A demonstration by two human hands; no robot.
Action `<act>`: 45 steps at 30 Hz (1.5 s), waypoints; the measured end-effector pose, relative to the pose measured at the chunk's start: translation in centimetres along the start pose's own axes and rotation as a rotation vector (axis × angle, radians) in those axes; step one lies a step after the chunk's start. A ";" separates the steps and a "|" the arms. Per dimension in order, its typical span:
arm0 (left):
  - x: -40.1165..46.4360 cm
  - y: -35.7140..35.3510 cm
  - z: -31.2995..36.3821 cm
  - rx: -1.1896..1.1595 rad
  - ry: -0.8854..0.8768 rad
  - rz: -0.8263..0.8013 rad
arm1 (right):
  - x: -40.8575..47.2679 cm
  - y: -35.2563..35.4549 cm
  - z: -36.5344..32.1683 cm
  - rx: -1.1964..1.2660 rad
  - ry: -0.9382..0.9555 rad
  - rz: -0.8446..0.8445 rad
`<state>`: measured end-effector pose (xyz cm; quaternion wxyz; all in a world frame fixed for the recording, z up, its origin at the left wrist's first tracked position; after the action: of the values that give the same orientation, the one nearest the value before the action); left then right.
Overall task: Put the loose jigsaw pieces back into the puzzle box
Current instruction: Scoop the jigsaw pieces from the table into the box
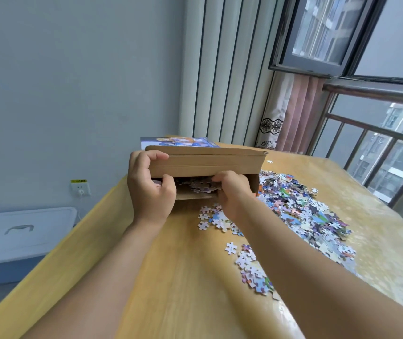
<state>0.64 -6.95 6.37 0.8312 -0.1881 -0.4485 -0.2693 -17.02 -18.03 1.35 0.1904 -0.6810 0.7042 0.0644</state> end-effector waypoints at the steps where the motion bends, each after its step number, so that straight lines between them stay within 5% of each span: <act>1: 0.0 0.0 0.0 0.002 0.000 0.000 | 0.0 0.3 -0.2 -0.059 0.010 -0.009; 7: 0.0 0.2 -0.3 -0.001 -0.001 0.009 | 0.4 1.5 -0.4 -0.404 0.184 -0.053; 15: 0.2 0.4 -0.5 -0.002 0.005 0.033 | -0.5 2.8 -3.5 -0.983 0.750 0.082; 20: 0.8 1.1 -0.7 0.018 0.006 0.061 | -2.8 2.5 -4.3 -1.270 1.027 -0.109; 22: 1.2 1.1 -0.6 0.015 0.027 0.054 | -3.1 2.7 -5.1 -1.449 1.103 -0.060; 26: 4.1 0.8 0.6 0.003 0.111 0.020 | -4.4 1.4 -9.1 -1.478 1.335 0.066; 30: 11.6 0.5 4.3 0.031 0.081 -0.110 | -8.1 0.9 -16.7 -1.185 1.605 0.216; 35: 16.0 -1.5 6.1 0.223 -0.019 -0.379 | -11.0 0.4 -23.2 -1.094 1.663 0.236; 45: 12.3 -0.3 5.8 0.290 -0.021 -0.334 | -8.9 1.2 -17.0 -1.339 1.407 -0.014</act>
<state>2.30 -7.44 19.86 0.7889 0.0076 -0.5160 -0.3337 -21.23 -15.59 19.98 -0.7011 -0.5351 0.4705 0.0288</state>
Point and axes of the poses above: each hand's wrist, its own x-axis towards the middle knuckle, its own y-axis out of the back of the hand, z = x × y, the point moved 7 cm from there along x, towards the middle knuckle, and after that the axes turned 5 degrees about -y, right-handed, at the moved point
